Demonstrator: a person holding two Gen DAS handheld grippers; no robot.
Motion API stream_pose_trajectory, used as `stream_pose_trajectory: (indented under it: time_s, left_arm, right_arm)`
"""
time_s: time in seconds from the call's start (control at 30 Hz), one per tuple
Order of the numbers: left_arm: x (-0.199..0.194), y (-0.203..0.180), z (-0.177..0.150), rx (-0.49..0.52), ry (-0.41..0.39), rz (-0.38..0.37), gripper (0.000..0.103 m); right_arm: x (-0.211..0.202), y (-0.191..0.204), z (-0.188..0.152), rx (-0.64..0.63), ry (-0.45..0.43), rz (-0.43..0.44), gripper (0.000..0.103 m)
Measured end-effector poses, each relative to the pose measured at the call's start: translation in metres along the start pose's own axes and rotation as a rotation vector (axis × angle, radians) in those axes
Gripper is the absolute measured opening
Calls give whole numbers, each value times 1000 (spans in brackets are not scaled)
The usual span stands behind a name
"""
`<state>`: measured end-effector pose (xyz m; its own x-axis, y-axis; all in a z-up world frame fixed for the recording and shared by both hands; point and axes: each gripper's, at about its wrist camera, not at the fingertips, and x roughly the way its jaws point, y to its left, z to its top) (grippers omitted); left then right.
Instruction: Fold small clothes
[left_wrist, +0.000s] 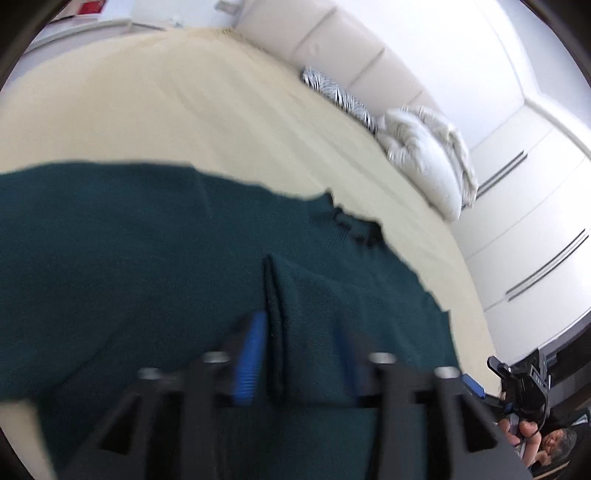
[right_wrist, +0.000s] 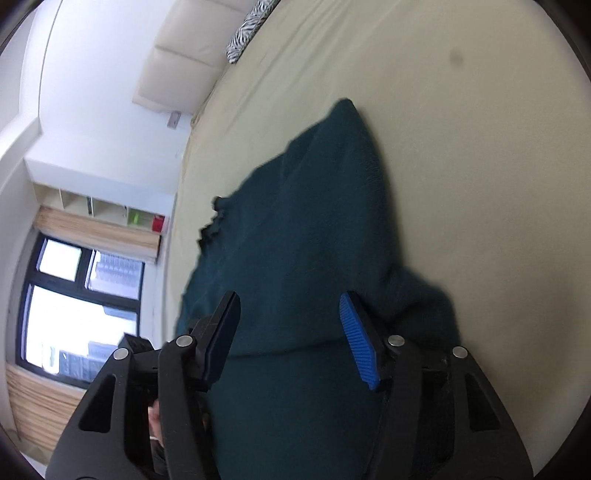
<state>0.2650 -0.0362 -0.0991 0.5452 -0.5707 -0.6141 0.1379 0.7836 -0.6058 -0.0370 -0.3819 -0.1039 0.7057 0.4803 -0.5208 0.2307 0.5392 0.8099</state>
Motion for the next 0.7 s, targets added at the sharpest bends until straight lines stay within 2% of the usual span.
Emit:
stream_pose_trajectory:
  time_s: [0.07, 0.1, 0.17, 0.23, 0.27, 0.3, 0.4, 0.47, 0.53, 0.6, 0.7]
  left_arm:
    - [-47, 12, -4, -66, -83, -41, 77]
    - [-63, 18, -6, -91, -106, -52, 77]
    - [-113, 48, -16, -181, -186, -61, 77]
    - [-154, 85, -27, -289, -255, -51, 77]
    - [-182, 114, -37, -371, -308, -23, 77]
    - [-196, 130, -42, -414, -335, -3, 77]
    - [-248, 199, -71, -629, -445, 53, 77]
    - [-265, 228, -82, -725, -484, 58, 77]
    - [-271, 250, -88, -819, -518, 18, 74]
    - [-272, 267, -87, -889, -556, -15, 72]
    - [-266, 284, -78, -978, -603, -4, 69]
  right_arm:
    - [-18, 25, -16, -56, -42, 13, 60]
    - [-25, 37, -25, -75, -47, 25, 64]
    - [-35, 55, -45, -95, -33, 75, 64]
    - [-29, 71, -62, -103, -15, 108, 64]
    - [-25, 79, -72, -100, -3, 124, 64]
    - [-19, 86, -82, -99, 13, 139, 64]
    - [1, 106, -109, -113, 67, 154, 64]
    - [16, 118, -125, -123, 103, 155, 64]
    - [27, 127, -138, -119, 132, 157, 64]
    - [33, 133, -148, -118, 149, 153, 64]
    - [31, 143, -163, -126, 163, 153, 64]
